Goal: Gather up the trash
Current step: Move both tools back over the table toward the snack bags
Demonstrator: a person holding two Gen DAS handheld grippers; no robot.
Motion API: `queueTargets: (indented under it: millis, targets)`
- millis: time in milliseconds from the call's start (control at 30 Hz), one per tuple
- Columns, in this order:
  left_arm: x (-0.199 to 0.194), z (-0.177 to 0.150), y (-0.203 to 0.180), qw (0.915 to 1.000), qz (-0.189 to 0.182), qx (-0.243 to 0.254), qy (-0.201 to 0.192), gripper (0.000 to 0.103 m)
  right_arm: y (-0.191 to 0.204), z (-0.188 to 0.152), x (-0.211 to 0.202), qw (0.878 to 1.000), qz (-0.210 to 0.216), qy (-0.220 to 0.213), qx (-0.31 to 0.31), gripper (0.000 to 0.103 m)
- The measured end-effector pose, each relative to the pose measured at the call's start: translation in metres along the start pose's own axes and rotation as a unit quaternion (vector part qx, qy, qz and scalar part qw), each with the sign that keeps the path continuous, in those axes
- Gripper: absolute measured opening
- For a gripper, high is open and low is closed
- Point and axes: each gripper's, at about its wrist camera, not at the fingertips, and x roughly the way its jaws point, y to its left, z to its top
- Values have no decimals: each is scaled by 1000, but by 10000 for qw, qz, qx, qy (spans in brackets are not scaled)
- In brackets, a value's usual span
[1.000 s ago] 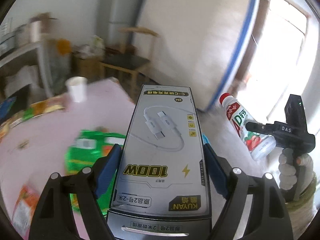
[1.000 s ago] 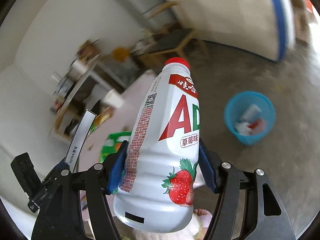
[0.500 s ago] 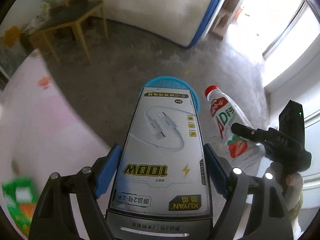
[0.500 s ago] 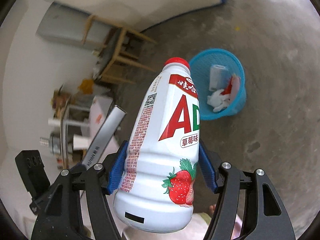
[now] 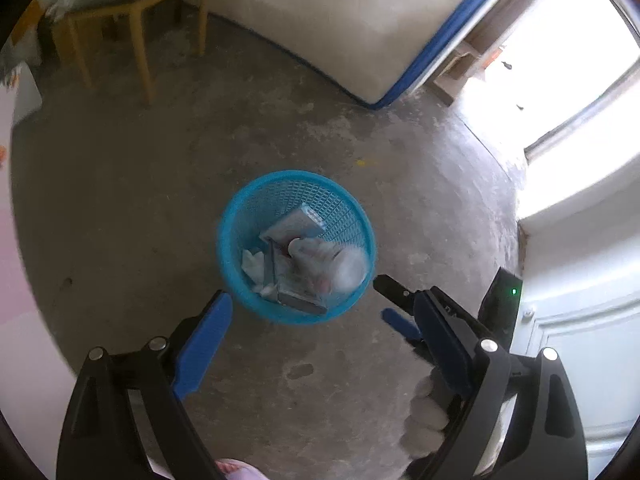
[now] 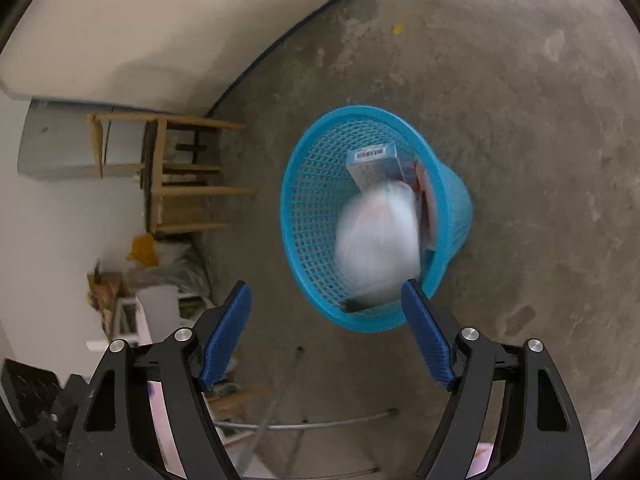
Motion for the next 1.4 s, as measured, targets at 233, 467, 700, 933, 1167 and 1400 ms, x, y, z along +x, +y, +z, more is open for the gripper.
queueTargets:
  millis: [233, 467, 700, 933, 1167, 1400]
  targets:
    - [-91, -32, 18, 9972, -180, 35, -730, 90, -8, -26, -51, 9981, -20, -204, -576, 74]
    - [-221, -98, 51, 9804, -129, -31, -1967, 90, 11, -82, -107, 9862, -79, -434, -1595, 74]
    - [-309, -208, 110, 9579, 193, -580, -2806, 90, 57, -162, -137, 9633, 402, -34, -2653, 74]
    - [-370, -333, 184, 9270, 1041, -1441, -3302, 90, 136, -227, -135, 9222, 670, 355, -3793, 74]
    - [-410, -441, 262, 8812, 1615, -2740, -3499, 89, 203, -292, -123, 8781, 1096, 721, -4602, 74]
    - [-433, -512, 330, 8286, 2154, -3657, -3651, 80, 255, -388, -107, 8156, 1446, 1456, -5410, 74]
